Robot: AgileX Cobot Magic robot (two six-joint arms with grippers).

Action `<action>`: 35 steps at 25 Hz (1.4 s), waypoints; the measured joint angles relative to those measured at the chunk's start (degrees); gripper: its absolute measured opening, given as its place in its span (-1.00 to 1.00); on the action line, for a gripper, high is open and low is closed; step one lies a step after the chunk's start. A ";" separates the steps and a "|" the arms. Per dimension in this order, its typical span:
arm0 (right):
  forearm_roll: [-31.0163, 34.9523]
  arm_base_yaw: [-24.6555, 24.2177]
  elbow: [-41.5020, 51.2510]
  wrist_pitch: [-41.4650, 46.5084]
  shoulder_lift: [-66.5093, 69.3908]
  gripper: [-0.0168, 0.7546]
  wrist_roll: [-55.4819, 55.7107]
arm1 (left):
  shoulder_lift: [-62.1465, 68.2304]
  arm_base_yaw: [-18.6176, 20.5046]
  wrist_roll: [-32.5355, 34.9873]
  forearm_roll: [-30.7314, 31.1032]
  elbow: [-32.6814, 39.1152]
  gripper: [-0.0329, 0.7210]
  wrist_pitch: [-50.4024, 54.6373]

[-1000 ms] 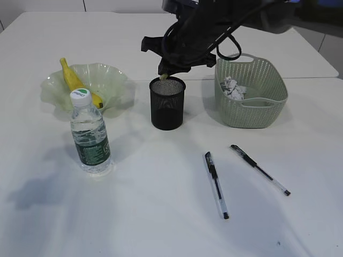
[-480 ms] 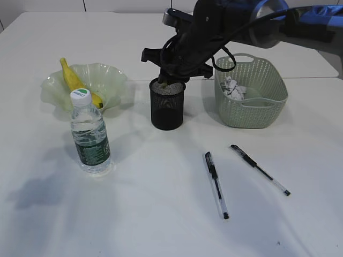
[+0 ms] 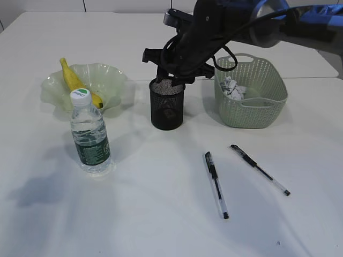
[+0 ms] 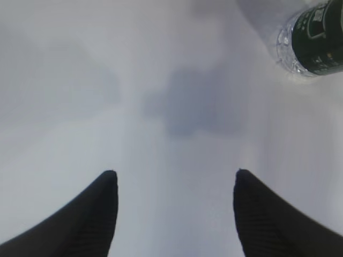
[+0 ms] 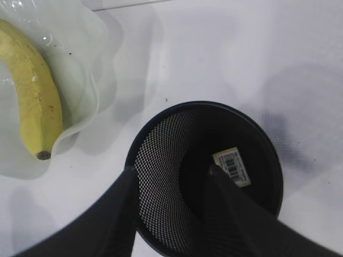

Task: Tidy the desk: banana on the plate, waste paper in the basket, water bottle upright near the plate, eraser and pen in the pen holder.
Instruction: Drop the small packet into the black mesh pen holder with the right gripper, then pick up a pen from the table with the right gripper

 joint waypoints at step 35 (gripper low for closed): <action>-13.80 -1.50 20.59 30.63 -16.34 -0.17 -19.39 | 0.00 0.00 0.00 2.71 0.00 0.22 0.59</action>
